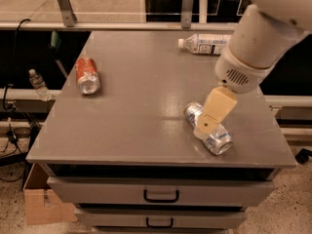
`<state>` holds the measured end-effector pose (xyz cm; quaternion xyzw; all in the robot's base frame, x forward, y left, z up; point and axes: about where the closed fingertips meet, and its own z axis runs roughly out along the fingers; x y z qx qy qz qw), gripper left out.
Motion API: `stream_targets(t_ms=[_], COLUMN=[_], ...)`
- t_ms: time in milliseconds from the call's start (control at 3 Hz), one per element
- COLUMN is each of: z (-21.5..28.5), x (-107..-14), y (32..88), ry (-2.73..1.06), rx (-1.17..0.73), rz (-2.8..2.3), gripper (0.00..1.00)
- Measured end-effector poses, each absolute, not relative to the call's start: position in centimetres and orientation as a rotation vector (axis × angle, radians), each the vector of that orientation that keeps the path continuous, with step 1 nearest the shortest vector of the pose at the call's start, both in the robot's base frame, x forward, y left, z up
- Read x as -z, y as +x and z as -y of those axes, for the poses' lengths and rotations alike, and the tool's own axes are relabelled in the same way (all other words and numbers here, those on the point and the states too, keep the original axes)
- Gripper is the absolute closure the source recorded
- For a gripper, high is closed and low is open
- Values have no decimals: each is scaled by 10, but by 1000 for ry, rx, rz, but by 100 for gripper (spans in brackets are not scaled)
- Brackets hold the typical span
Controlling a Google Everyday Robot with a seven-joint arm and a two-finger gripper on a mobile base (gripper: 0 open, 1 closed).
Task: Place redbull can upright
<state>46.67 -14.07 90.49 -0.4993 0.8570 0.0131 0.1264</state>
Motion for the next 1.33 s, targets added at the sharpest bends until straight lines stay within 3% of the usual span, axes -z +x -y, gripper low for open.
stream_targets(t_ms=[667, 1333], z=[122, 127], x=[-866, -838], y=[490, 499], ry=[-1213, -1086], rx=[9, 28], rz=[-2662, -2754], gripper=[0, 39])
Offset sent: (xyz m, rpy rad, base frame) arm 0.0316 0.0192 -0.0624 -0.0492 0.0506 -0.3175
